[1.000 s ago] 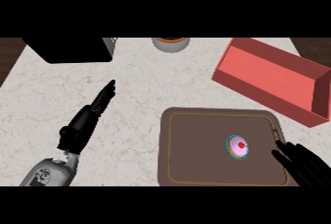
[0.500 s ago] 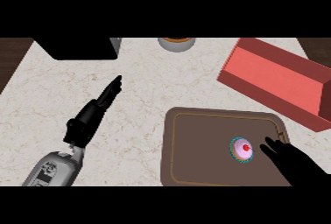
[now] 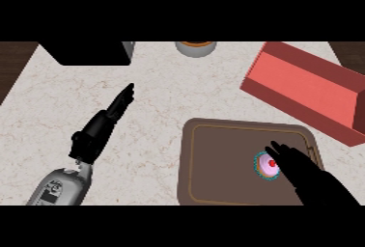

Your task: Pick the cupcake from the tray and place it in the cardboard box

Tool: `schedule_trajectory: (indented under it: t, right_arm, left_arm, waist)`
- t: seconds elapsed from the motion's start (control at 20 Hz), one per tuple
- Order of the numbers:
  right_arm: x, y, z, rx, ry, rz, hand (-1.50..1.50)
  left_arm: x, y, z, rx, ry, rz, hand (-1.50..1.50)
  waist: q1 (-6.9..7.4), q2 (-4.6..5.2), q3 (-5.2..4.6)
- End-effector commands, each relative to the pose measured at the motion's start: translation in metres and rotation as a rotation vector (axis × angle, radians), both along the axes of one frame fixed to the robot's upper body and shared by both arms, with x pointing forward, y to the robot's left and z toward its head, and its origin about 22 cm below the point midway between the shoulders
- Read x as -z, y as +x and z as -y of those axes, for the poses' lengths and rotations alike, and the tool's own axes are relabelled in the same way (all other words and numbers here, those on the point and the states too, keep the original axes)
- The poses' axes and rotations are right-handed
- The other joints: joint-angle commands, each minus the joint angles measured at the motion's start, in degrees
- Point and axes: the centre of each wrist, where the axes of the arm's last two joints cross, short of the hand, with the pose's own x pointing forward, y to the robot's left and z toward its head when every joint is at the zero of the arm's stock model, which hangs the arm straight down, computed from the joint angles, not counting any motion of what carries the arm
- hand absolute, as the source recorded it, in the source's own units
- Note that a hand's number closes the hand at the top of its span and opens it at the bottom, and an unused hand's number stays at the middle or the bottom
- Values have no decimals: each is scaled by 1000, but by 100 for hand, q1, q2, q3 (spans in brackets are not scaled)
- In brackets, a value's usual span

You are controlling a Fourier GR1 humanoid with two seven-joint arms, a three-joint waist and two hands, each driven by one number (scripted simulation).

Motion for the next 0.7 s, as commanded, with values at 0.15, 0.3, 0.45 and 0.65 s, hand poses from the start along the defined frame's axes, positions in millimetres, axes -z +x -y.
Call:
schedule_trajectory:
  t: [0.15,0.3,0.45,0.65]
  right_arm:
    - [29,12,-3,17,7,6,-150]
    - [15,9,-6,-2,5,31,-150]
    - [22,29,0,-7,-6,19,-150]
    - [35,39,-13,-4,-21,5,-150]
  left_arm:
    - [0,16,-12,-7,5,1,0]
    - [5,-5,-14,-11,18,20,0]
    - [17,8,-1,-7,3,-9,0]
    - [10,2,-6,8,5,7,0]
  waist:
    - [-31,-1,1]
    - [-14,-7,1]
    - [-16,1,1]
    - [0,0,1]
